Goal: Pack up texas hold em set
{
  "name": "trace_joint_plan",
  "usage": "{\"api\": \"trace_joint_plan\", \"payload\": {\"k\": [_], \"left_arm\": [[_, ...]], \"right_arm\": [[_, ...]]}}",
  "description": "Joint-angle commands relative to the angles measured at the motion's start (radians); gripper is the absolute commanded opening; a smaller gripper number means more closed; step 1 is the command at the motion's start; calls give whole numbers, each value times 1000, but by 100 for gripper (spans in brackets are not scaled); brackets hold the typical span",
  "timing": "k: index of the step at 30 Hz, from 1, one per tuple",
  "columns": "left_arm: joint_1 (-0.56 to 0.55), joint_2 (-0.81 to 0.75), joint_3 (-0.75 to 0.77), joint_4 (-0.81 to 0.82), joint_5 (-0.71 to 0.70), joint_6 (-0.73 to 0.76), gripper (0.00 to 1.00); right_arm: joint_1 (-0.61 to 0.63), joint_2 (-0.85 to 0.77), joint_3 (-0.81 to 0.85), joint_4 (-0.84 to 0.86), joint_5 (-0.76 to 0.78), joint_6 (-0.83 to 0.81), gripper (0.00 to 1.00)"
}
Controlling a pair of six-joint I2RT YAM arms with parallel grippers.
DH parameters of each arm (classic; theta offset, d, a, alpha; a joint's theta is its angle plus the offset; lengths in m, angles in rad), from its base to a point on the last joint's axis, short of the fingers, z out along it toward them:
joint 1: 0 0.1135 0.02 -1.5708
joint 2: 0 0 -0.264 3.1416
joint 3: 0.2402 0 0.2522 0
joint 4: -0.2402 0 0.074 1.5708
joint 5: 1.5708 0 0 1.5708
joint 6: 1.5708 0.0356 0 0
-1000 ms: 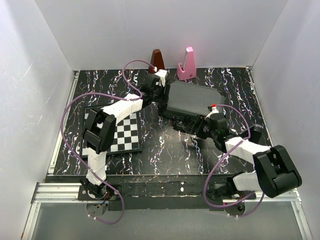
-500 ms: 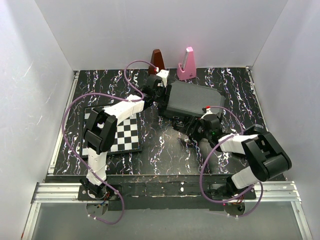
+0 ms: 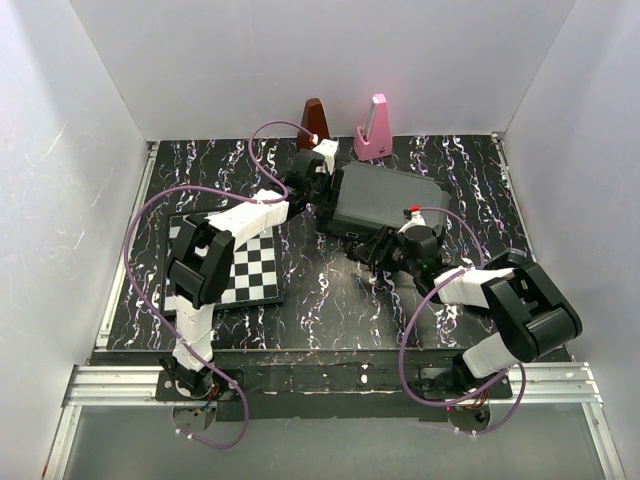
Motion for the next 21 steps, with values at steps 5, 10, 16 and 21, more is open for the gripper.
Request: {"api": "trace_joint_plan", "payload": {"k": [5,10,16,21], "left_arm": [[-11,49,-51,-157,-22,38,61],[-11,49,-48,-157,-18,37,61],[-9,43,-47,-157,-18,38,61],[-11,40,-47,-158,-13,38,61]], "right_arm": [[-1,-40,63,55,87,-66,64],[-1,-28,114,10,120,-112,64],[-3,-21,152,-31,166,-127,64],[-3,-23,175,-76,163,-130,64]]}}
